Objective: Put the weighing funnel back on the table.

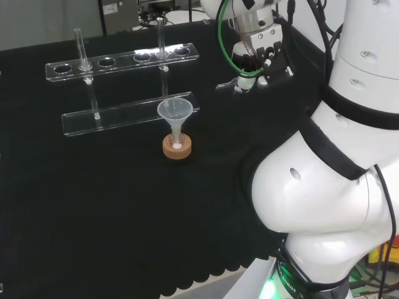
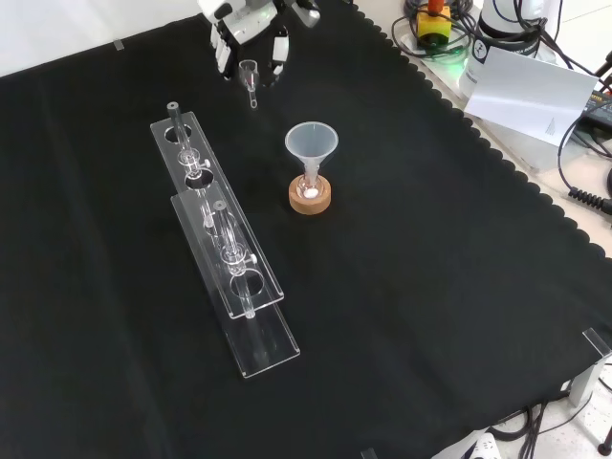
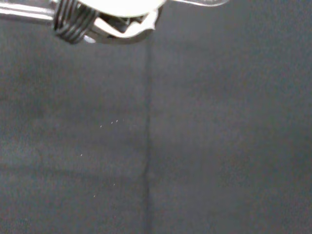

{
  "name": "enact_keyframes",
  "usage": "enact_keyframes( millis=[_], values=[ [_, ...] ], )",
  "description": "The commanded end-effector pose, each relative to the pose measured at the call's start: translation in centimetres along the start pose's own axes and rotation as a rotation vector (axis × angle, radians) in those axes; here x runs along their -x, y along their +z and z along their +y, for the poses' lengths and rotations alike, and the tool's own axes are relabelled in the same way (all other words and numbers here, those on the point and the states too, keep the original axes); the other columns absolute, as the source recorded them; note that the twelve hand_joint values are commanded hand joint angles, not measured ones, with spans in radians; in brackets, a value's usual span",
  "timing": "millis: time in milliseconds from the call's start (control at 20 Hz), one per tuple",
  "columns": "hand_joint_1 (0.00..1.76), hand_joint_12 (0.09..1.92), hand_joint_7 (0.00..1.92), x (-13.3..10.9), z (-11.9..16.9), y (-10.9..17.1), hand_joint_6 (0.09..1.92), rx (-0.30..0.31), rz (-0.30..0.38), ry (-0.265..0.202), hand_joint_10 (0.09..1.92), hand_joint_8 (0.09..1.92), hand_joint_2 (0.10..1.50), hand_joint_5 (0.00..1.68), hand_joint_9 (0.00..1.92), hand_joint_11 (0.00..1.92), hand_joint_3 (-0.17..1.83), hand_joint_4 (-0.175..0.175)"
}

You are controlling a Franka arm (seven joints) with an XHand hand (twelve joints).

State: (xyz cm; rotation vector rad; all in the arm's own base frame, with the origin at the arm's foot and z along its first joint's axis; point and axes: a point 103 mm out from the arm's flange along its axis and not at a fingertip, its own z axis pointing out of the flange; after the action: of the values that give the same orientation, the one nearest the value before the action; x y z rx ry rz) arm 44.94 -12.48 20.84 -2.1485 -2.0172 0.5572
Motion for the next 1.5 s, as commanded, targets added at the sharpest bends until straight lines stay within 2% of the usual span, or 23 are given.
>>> enact_keyframes(
  millis=[50,450,800,1100,1500],
  values=[
    [1.11,0.97,0.9,-0.2,1.6,2.6,0.97,0.001,0.043,-0.022,0.38,0.73,0.72,1.11,1.12,0.92,0.69,0.063],
    [1.11,0.97,0.9,-0.7,4.0,5.4,0.97,0.017,0.086,-0.039,0.38,0.73,0.72,1.11,1.12,0.92,0.69,0.058],
    [1.11,0.97,0.9,-1.4,6.0,7.5,0.98,-0.016,0.118,-0.05,0.37,0.73,0.72,1.1,1.12,0.92,0.69,0.053],
    [1.11,0.97,0.9,-1.8,7.1,9.2,0.98,-0.021,0.161,-0.055,0.37,0.73,0.72,1.1,1.12,0.92,0.69,0.051],
    [1.12,0.97,0.89,-2.1,8.1,10.6,0.98,-0.015,0.181,-0.064,0.37,0.73,0.72,1.1,1.12,0.93,0.69,0.045]
  ],
)
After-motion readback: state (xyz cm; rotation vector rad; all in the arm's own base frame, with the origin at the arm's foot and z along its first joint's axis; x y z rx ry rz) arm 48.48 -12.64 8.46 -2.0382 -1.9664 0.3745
